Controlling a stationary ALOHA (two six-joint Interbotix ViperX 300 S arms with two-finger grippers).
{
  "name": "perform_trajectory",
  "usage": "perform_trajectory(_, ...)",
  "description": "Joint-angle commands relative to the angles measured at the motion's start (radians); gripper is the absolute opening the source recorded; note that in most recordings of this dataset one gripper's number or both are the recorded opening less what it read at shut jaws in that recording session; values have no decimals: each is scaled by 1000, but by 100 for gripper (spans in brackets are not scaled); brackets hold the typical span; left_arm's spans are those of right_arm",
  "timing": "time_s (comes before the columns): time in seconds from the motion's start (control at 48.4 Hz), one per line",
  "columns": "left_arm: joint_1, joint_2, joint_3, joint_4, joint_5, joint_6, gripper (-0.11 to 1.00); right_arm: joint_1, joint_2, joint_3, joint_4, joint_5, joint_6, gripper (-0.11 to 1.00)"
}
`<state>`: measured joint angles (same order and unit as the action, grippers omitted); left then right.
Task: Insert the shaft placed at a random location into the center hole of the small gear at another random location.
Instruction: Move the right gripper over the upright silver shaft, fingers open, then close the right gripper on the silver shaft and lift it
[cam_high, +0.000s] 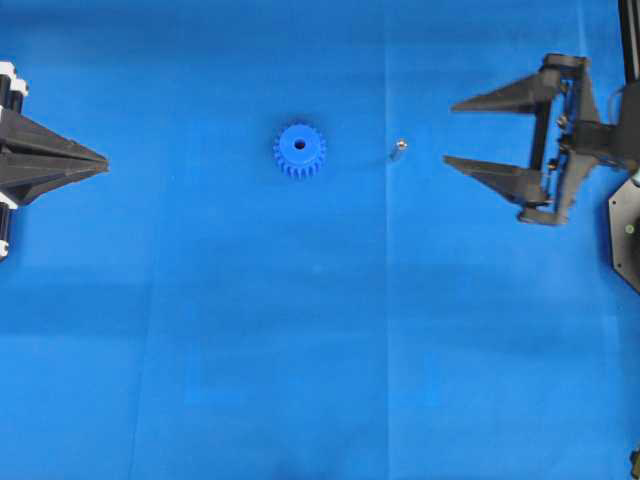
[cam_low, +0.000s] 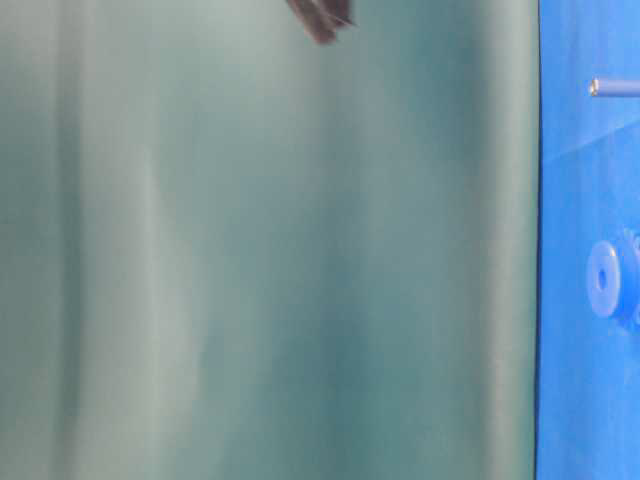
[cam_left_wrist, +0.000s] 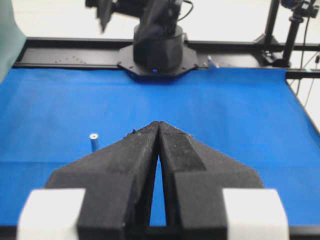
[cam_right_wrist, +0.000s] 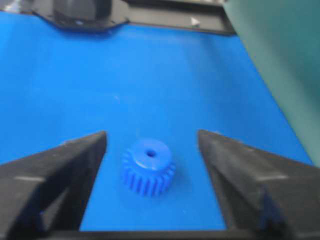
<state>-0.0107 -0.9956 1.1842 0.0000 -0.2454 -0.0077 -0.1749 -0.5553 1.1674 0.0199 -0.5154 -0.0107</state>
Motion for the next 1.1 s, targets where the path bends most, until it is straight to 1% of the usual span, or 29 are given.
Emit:
perform_trajectory(0.0, -3, 3, -8, 0, -5, 2, 0, -20, 69, -12, 6, -57, 2, 81)
perform_trajectory(0.124, -3, 2, -8, 2, -5, 2, 0, -35, 175, -20, 28, -120, 2, 72)
perform_trajectory(0.475, -3, 0, -6, 0, -5, 2, 0, -43, 449, -43, 109, -252, 5, 72)
perform_trajectory(0.579, -3, 0, -6, 2, -5, 2, 0, -43, 500, -52, 135, -264, 5, 72)
perform_trajectory(0.785, -3, 0, -2, 2, -5, 2, 0, -43, 572, -64, 158, -287, 5, 72)
perform_trajectory(1.075, -3, 0, 0, 0, 2, 2, 0, -43, 629, -72, 166, -295, 20, 71)
